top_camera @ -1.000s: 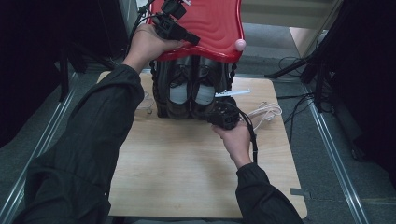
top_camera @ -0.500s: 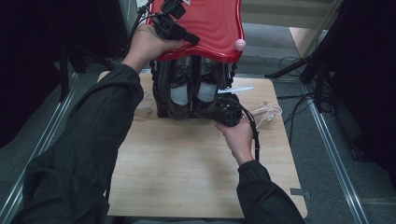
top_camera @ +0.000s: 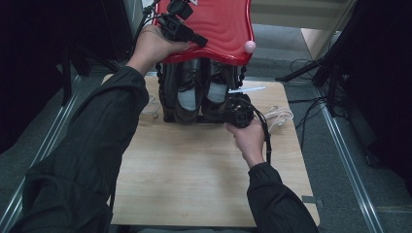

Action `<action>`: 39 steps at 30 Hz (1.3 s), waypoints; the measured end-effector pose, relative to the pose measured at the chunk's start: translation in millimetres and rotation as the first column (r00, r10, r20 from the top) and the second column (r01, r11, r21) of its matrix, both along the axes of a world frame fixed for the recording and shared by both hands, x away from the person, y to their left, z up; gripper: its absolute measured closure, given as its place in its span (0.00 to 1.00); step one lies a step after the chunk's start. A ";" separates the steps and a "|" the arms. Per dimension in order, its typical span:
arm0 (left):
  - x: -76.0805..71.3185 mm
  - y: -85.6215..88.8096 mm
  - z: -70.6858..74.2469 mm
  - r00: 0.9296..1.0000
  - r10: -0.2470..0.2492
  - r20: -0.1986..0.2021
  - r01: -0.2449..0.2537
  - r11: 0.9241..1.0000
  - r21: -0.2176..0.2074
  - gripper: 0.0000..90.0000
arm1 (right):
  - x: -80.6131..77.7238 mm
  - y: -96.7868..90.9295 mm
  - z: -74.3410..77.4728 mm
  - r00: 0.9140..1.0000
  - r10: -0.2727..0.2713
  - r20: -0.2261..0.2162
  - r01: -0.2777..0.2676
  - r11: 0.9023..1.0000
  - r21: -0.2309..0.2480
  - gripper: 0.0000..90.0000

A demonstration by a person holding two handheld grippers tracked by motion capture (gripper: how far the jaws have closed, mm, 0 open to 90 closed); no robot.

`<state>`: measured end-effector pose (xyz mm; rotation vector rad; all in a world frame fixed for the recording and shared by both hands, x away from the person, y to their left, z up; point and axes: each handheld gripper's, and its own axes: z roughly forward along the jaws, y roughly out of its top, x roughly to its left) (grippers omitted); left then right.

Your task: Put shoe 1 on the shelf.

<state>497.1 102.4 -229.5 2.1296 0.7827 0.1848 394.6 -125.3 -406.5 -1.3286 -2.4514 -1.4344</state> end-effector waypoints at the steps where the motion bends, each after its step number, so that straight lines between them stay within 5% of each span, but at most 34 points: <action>1: 0.0 0.0 0.0 1.000 0.000 0.000 0.000 1.000 0.000 1.00 | 1.3 -1.1 0.4 1.000 -0.004 -0.004 0.004 1.000 0.007 1.00; 20: 0.5 0.5 0.2 1.000 0.003 -0.007 -0.003 1.000 0.001 1.00 | 17.8 -6.9 5.3 0.997 -0.075 0.010 0.074 0.997 0.014 1.00; 29: 0.9 0.7 0.2 1.000 0.002 -0.012 -0.002 1.000 -0.002 1.00 | 28.3 -20.8 7.2 0.979 -0.198 0.044 0.199 0.980 -0.019 1.00; 34: 1.2 0.7 0.2 1.000 0.001 -0.016 -0.001 1.000 -0.003 1.00 | 24.2 -22.6 2.5 0.983 -0.183 0.031 0.183 0.983 0.009 1.00; 39: 1.8 1.1 0.3 1.000 -0.002 -0.017 0.002 1.000 -0.002 1.00 | 4.6 -15.0 1.2 0.989 -0.134 0.064 0.135 0.991 0.000 1.00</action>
